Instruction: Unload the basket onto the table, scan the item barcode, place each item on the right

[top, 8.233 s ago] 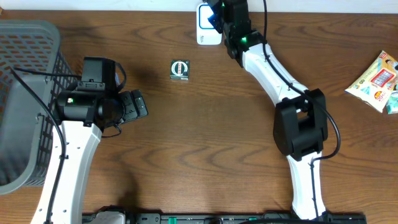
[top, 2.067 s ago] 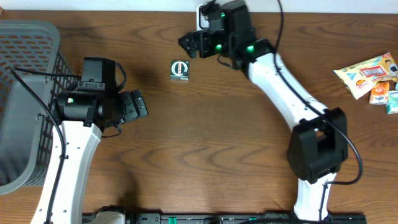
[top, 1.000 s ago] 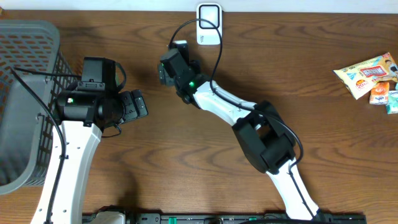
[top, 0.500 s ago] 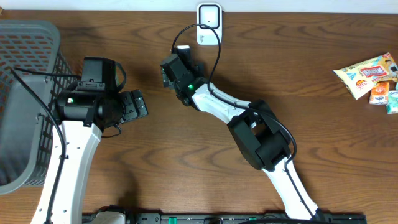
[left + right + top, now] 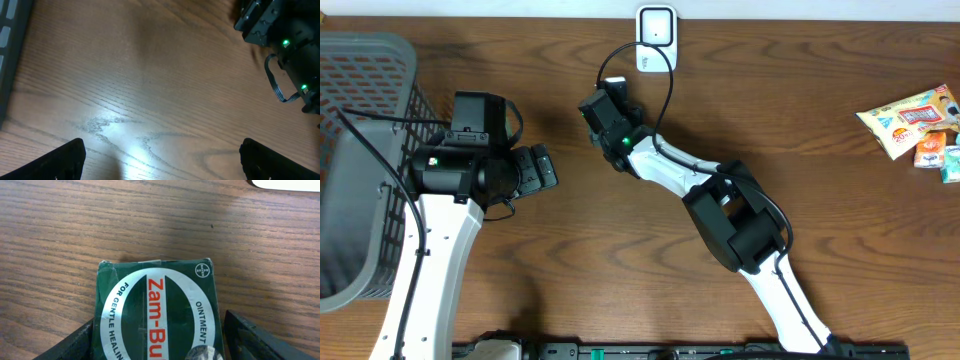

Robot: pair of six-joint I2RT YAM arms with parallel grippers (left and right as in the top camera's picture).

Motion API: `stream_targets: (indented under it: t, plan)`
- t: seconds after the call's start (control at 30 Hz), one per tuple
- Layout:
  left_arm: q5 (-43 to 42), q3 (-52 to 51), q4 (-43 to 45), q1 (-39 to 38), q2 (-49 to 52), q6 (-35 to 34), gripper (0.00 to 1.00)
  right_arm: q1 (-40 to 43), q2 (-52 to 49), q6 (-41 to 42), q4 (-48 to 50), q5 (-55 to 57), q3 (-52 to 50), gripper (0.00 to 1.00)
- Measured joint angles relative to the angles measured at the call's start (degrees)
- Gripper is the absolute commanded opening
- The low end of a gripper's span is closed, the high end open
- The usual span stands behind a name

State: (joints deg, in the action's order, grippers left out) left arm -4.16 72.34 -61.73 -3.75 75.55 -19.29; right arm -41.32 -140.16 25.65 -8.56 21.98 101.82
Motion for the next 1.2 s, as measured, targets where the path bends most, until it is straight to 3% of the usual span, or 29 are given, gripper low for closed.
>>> stream_targets:
  t: [0.07, 0.27, 0.37, 0.5, 0.8, 1.2]
  plan:
    - [0.0, 0.0, 0.0, 0.0, 0.0, 0.0, 0.98, 0.0, 0.0, 0.0, -0.3, 0.1, 0.1, 0.63]
    - [0.0, 0.0, 0.0, 0.0, 0.0, 0.0, 0.98, 0.2, 0.8, 0.3, -4.2, -0.1, 0.5, 0.61]
    - [0.0, 0.0, 0.0, 0.0, 0.0, 0.0, 0.98, 0.7, 1.9, 0.2, -7.7, -1.2, 0.5, 0.53]
    - [0.0, 0.0, 0.0, 0.0, 0.0, 0.0, 0.98, 1.8, 3.4, -0.9, -10.3, -5.5, 0.5, 0.53]
    - [0.0, 0.0, 0.0, 0.0, 0.0, 0.0, 0.98, 8.1, 7.3, -5.3, -16.6, -24.3, 0.5, 0.54]
    - [0.0, 0.0, 0.0, 0.0, 0.0, 0.0, 0.98, 21.1, 7.5, -22.4, -27.2, -61.9, 0.5, 0.54]
